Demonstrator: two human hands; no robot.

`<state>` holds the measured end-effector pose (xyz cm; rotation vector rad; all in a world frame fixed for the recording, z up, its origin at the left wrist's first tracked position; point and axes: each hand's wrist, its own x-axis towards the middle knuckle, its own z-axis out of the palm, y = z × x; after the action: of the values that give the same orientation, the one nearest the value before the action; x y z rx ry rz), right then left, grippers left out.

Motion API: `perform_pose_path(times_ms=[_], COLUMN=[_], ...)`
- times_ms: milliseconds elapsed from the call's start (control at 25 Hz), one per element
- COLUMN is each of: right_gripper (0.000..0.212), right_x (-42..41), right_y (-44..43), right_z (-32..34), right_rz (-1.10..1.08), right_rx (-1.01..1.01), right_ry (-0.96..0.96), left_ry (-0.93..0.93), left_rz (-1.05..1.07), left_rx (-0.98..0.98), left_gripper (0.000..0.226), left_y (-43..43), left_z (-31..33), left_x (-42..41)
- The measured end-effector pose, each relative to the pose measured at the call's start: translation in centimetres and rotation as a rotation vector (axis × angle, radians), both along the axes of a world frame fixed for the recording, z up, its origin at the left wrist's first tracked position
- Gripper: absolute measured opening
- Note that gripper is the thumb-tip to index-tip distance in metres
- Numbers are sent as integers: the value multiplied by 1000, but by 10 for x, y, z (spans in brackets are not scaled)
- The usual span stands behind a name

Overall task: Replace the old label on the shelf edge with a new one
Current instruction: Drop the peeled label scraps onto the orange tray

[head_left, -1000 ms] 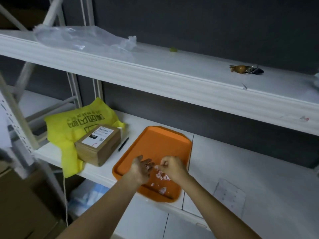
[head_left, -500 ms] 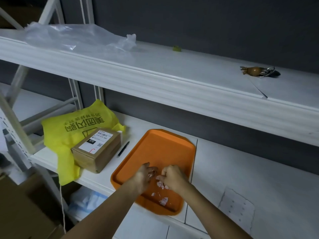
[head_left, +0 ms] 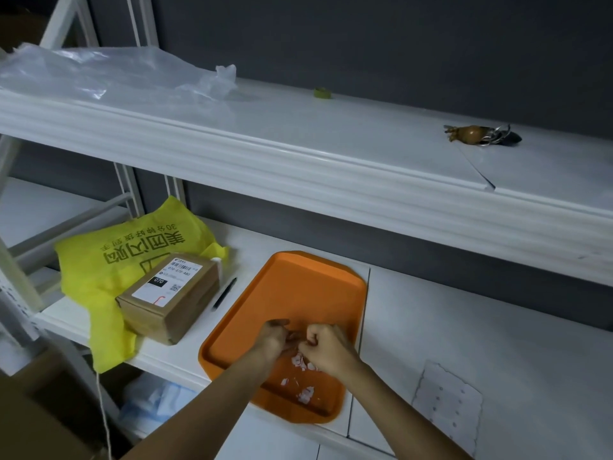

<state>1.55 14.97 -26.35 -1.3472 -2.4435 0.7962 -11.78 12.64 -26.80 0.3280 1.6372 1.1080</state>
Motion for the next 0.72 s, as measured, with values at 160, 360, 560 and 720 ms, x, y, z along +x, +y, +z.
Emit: perform_pose_path(times_ms=[160,360,560,720], right_gripper=[18,7,5,13], right_x=[2,8,11,13], right_y=[3,9,8,3], right_z=[-2,-8,-8,-5], right_rz=[-9,3,-19,-46], right_rx=[-21,-67,-140,-87], right_ry=[-29,5,122,173], left_ry=[75,189,110,23], left_rz=[-165,-293,-220,-129], left_rx=[5,54,138,132], left_gripper=[44,44,44,43], left_y=[0,-14,-23,-24], left_z=[1,4,16,19], left_x=[5,5,6,5])
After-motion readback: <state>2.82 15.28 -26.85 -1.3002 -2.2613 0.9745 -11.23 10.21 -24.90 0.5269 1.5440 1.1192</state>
